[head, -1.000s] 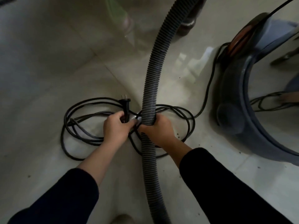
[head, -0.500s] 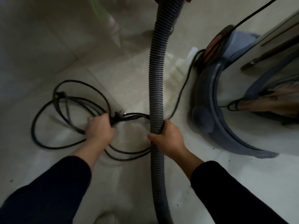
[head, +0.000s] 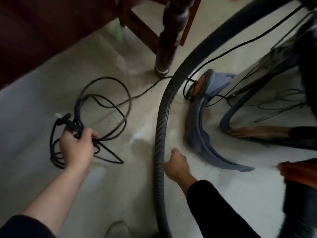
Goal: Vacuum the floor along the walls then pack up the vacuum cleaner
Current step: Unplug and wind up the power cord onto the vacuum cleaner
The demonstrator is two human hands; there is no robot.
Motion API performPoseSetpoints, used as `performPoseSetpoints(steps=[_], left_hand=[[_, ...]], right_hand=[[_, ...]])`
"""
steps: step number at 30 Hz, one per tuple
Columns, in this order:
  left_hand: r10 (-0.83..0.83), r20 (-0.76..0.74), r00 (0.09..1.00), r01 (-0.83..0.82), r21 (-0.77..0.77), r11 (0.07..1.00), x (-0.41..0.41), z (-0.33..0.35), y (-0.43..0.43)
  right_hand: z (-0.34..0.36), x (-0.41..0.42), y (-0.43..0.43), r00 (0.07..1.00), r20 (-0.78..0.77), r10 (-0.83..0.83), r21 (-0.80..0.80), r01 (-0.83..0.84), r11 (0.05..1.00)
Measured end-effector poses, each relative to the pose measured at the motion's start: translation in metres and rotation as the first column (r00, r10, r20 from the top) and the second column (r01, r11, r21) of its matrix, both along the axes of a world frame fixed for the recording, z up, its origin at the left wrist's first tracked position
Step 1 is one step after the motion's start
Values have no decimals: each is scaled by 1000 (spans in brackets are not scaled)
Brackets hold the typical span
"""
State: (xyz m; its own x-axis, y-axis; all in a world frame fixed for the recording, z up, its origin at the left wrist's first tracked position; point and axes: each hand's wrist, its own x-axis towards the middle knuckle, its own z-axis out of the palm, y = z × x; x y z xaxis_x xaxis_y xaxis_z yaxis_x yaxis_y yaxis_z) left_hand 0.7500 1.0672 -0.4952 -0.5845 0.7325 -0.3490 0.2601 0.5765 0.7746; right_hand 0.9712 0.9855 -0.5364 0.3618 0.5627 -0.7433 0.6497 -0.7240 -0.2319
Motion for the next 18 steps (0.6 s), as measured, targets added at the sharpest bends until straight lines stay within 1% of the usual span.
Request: performPoseSetpoints(steps=[2,4,7,10,11,14,16,18], left_hand=[[-85,-20,996,85,30,996,18,38,4],[-152,-20,988,153,55,987,34,84,9],[-229,-38,973,231,63,971,51,154,20],[-316,-26,948,317,45,947,71,232,28],[-325,2,946,325,15,945,80,257,29],[-300,107,948,309,-84,947,108,320,31],[-250,167,954,272,-120,955,126,349,34],[-219,226,949,251,-121,960,143,367,40]], right_hand=[[49,5,21,999,-31,-21,88,23,996],[113,12,44,999,-41,-34,182,41,982],[209,26,69,1000,-20,-16,297,21,955],[307,42,78,999,-1,-41,395,38,918],[341,47,78,999,8,-31,428,25,904],[424,66,78,993,100,56,528,-100,843],[462,82,83,982,176,74,567,-163,807],[484,103,92,951,301,79,564,-244,789]])
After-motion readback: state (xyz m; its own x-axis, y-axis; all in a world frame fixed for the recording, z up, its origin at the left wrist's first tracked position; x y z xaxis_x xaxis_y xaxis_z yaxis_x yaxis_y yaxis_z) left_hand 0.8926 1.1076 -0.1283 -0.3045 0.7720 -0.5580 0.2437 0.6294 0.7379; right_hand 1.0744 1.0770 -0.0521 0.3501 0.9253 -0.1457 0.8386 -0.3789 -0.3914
